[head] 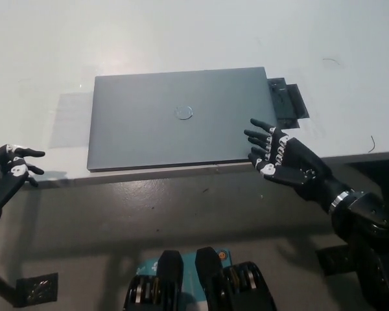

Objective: The robot uses its right hand to push down on the lid of a laptop kept in the middle of the desk to close it

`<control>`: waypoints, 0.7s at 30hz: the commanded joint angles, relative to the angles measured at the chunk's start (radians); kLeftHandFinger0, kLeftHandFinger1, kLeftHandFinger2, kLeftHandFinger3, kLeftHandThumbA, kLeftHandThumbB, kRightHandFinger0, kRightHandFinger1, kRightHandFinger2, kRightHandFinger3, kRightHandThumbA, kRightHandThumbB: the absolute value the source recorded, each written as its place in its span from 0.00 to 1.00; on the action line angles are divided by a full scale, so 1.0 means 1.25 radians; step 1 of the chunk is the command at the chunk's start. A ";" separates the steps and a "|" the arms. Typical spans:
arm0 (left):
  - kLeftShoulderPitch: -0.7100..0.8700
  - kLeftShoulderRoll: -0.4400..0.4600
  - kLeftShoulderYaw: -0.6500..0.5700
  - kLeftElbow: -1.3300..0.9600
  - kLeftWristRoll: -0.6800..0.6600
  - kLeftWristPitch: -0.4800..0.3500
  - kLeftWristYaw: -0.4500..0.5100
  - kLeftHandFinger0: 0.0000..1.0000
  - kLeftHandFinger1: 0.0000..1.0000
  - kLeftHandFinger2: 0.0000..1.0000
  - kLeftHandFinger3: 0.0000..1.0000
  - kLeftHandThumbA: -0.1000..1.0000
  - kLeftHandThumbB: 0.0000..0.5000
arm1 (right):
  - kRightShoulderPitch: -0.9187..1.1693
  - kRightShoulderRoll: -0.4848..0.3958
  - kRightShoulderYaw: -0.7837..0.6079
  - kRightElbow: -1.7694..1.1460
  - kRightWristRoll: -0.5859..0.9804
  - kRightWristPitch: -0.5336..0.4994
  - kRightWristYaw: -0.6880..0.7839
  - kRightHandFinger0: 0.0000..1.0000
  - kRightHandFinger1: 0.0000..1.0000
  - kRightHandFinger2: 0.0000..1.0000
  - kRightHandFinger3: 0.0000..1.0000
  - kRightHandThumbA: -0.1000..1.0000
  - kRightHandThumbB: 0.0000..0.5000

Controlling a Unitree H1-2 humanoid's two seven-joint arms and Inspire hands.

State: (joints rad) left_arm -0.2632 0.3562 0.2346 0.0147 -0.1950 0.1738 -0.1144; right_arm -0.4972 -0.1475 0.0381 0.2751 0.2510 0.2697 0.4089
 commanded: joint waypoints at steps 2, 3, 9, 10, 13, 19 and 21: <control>-0.013 0.021 0.008 -0.008 -0.017 -0.015 -0.019 0.32 0.40 0.54 0.58 0.05 0.32 | -0.032 -0.035 -0.029 -0.120 0.044 0.089 0.008 1.00 1.00 0.96 1.00 0.55 0.55; -0.013 0.019 0.008 -0.012 -0.015 -0.011 -0.016 0.31 0.40 0.54 0.58 0.06 0.32 | -0.029 -0.042 -0.031 -0.141 0.043 0.099 0.007 1.00 1.00 0.96 1.00 0.60 0.65; -0.012 0.022 0.006 -0.009 -0.001 -0.024 -0.011 0.30 0.37 0.52 0.56 0.05 0.33 | 0.073 -0.108 -0.105 -0.338 0.155 0.160 0.037 1.00 1.00 0.96 1.00 0.55 0.61; -0.012 0.022 0.009 -0.015 -0.006 -0.015 -0.010 0.29 0.37 0.52 0.56 0.04 0.33 | 0.091 -0.122 -0.111 -0.359 0.146 0.148 0.038 1.00 1.00 0.97 1.00 0.57 0.60; -0.011 0.024 0.009 -0.027 -0.001 0.010 -0.003 0.32 0.39 0.54 0.57 0.04 0.32 | 0.130 -0.148 -0.137 -0.385 0.155 0.146 0.035 1.00 1.00 0.99 1.00 0.59 0.59; -0.018 0.020 0.014 -0.010 -0.015 -0.003 -0.010 0.29 0.35 0.48 0.53 0.03 0.35 | 0.252 -0.190 -0.259 -0.386 0.190 0.102 0.013 1.00 1.00 0.99 1.00 0.58 0.67; -0.018 0.020 0.014 -0.006 -0.016 -0.015 -0.014 0.29 0.35 0.48 0.53 0.02 0.33 | 0.276 -0.192 -0.285 -0.382 0.196 0.098 0.011 1.00 1.00 0.99 1.00 0.57 0.64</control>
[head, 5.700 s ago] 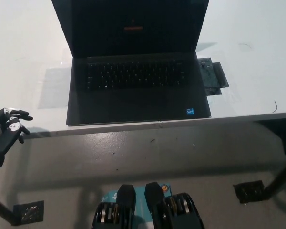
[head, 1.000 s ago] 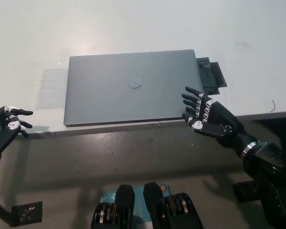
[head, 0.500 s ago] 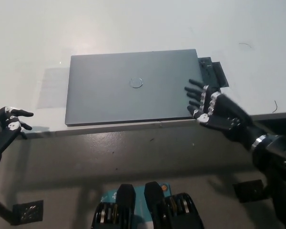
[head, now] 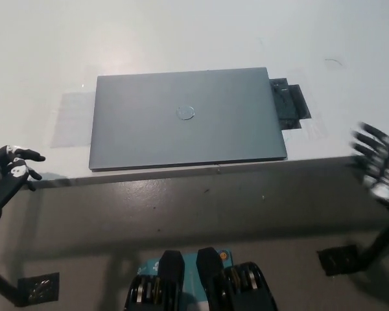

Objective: The robot uses its right hand to push down on the lid of a laptop kept in the middle of the desk to close it

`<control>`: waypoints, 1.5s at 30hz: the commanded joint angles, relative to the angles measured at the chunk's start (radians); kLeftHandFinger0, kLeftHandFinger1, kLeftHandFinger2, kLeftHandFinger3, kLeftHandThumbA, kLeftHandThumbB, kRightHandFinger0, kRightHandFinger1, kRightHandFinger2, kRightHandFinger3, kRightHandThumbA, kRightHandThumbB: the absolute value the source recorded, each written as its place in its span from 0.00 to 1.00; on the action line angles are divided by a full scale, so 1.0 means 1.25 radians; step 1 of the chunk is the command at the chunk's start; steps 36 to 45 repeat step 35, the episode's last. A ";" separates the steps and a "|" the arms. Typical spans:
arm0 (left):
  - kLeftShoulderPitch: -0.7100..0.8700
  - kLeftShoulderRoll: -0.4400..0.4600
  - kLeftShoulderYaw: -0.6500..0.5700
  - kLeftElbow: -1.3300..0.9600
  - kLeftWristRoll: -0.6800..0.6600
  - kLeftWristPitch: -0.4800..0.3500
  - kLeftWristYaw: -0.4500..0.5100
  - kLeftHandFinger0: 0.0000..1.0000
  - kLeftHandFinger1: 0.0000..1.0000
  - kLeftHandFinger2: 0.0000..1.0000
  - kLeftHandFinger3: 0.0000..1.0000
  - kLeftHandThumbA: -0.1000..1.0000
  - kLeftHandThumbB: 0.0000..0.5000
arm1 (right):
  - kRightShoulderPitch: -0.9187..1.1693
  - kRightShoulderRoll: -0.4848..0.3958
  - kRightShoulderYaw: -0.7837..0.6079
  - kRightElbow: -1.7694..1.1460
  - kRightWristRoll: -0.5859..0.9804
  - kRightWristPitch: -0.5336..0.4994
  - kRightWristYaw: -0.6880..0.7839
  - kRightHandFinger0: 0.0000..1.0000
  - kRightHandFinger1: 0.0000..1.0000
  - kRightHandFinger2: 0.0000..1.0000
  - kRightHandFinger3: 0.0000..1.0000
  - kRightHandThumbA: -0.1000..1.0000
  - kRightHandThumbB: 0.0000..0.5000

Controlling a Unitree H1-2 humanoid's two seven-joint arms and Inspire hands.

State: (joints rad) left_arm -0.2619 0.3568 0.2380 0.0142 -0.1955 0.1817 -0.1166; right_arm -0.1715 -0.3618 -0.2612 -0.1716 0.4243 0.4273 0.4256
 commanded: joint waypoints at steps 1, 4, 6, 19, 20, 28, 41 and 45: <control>-0.019 0.020 0.011 -0.004 -0.015 -0.025 -0.013 0.30 0.35 0.48 0.53 0.01 0.33 | 0.025 -0.022 -0.057 -0.020 0.064 -0.033 0.000 1.00 1.00 0.99 1.00 0.56 0.63; -0.019 0.026 0.011 0.000 -0.017 -0.038 -0.022 0.30 0.37 0.50 0.56 0.02 0.28 | 0.059 -0.021 -0.106 -0.003 0.066 -0.050 -0.015 1.00 1.00 0.96 1.00 0.54 0.57; -0.020 0.024 0.013 0.001 -0.022 -0.034 -0.022 0.30 0.37 0.50 0.56 0.02 0.29 | 0.062 -0.025 -0.116 0.006 0.067 -0.063 -0.005 1.00 1.00 0.94 1.00 0.52 0.60; -0.023 0.018 0.011 0.010 -0.010 -0.041 -0.017 0.29 0.36 0.49 0.56 0.02 0.30 | 0.044 -0.030 -0.111 0.034 0.046 -0.090 -0.014 1.00 1.00 0.96 1.00 0.51 0.56; -0.022 0.018 0.011 0.008 -0.011 -0.040 -0.017 0.29 0.36 0.49 0.55 0.01 0.28 | 0.043 -0.029 -0.110 0.035 0.045 -0.090 -0.016 1.00 1.00 0.97 1.00 0.50 0.53; -0.016 0.011 0.013 0.008 -0.012 -0.046 -0.012 0.27 0.34 0.49 0.55 0.00 0.29 | 0.039 -0.041 -0.092 0.021 0.036 -0.087 -0.018 1.00 1.00 0.98 1.00 0.52 0.54; -0.016 0.011 0.014 0.014 -0.016 -0.051 -0.016 0.28 0.35 0.49 0.55 0.01 0.32 | 0.038 -0.043 -0.091 0.032 0.038 -0.104 -0.014 1.00 1.00 0.98 1.00 0.53 0.59; -0.016 0.011 0.014 0.014 -0.016 -0.051 -0.016 0.28 0.35 0.49 0.55 0.01 0.32 | 0.038 -0.043 -0.091 0.032 0.038 -0.104 -0.014 1.00 1.00 0.98 1.00 0.53 0.59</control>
